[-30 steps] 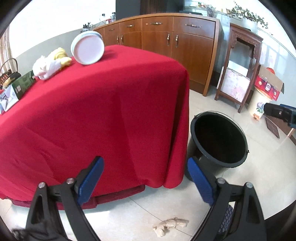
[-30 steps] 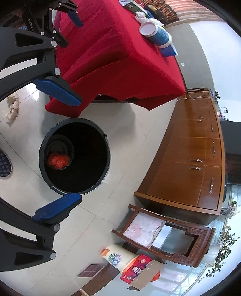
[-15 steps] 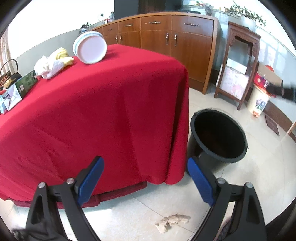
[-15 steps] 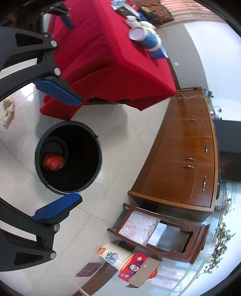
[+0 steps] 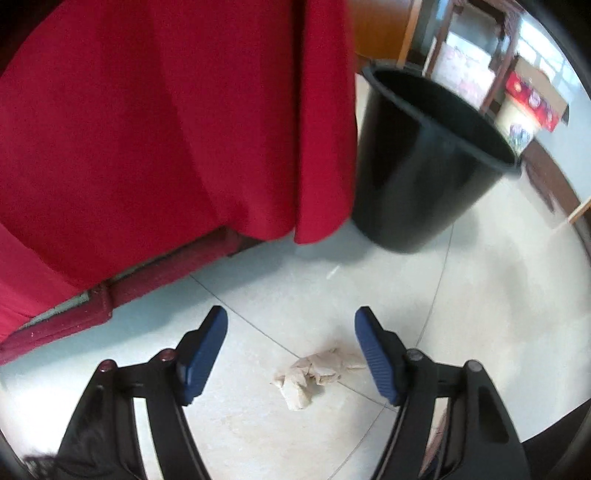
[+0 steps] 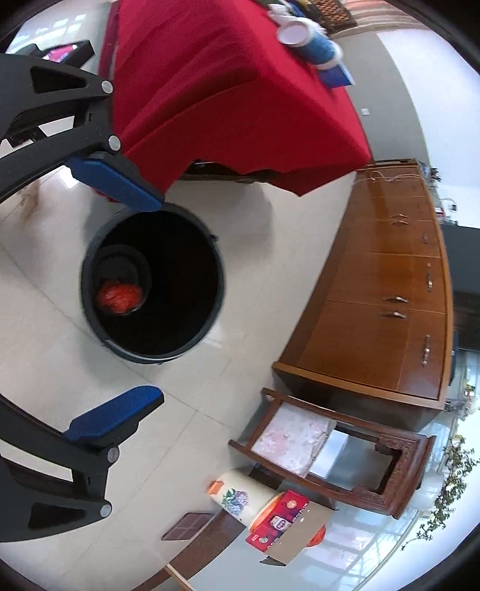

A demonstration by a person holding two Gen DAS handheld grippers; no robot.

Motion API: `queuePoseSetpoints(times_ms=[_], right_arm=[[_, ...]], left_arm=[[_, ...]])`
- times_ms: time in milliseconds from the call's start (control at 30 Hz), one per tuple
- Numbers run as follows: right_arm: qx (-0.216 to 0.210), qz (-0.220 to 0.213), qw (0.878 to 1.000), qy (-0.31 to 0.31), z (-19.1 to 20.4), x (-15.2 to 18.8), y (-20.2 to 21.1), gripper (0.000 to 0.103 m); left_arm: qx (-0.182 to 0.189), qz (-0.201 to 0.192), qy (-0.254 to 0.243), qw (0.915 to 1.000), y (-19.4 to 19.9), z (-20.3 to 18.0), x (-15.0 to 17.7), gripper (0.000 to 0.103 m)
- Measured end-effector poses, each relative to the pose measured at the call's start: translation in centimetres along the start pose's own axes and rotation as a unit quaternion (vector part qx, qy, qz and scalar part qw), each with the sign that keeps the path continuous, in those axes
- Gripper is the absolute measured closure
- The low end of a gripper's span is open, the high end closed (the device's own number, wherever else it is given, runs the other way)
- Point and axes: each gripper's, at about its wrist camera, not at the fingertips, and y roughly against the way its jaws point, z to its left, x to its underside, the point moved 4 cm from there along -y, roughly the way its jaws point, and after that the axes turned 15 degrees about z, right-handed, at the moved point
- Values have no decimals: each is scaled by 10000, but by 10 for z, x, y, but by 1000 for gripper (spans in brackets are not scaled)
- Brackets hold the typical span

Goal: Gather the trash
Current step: 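Lower the left gripper and grasp the crumpled beige paper from the floor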

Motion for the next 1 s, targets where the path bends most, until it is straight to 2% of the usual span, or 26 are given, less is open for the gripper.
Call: queuePoseSetpoints(times_ms=[100,200,400,467,533,633,833,867,900,1000], right_arm=[[36,98,9999,9,-7,8,-5,6],[46,143,9999,-57,-16,16,-6,6],[105,256,9994,-185,-36,31,-8,6],[79,282,9993,-245,-44,35,-8,6],[93,357,9989,-281,-50,40,-11,6],[54,448,9984,-340,-55,44,-17,6],[61,704,9961,-528,-66,44,-37,6],[59,718,9957,-589,-68,42,-37,6],[44,709,9954,-638,-69,40,-38,6],[78,684,9955,-646,-68,35,-40,6]], left_arm=[[-61,93,-210,9997,-22,-13,5,31],[-107,252,-333,9991,-42,-16,12,36],[-121,677,-487,9964,-84,-14,39,38],[-131,878,-527,9947,-100,-16,46,42],[-62,1039,-532,9931,-113,-18,48,52],[8,1277,-573,9902,-130,-21,48,62],[54,1406,-645,9879,-156,-31,36,69],[42,1407,-646,9879,-161,-29,33,73],[89,1399,-607,9883,-164,-28,30,87],[243,1469,-671,9866,-165,-29,21,96]])
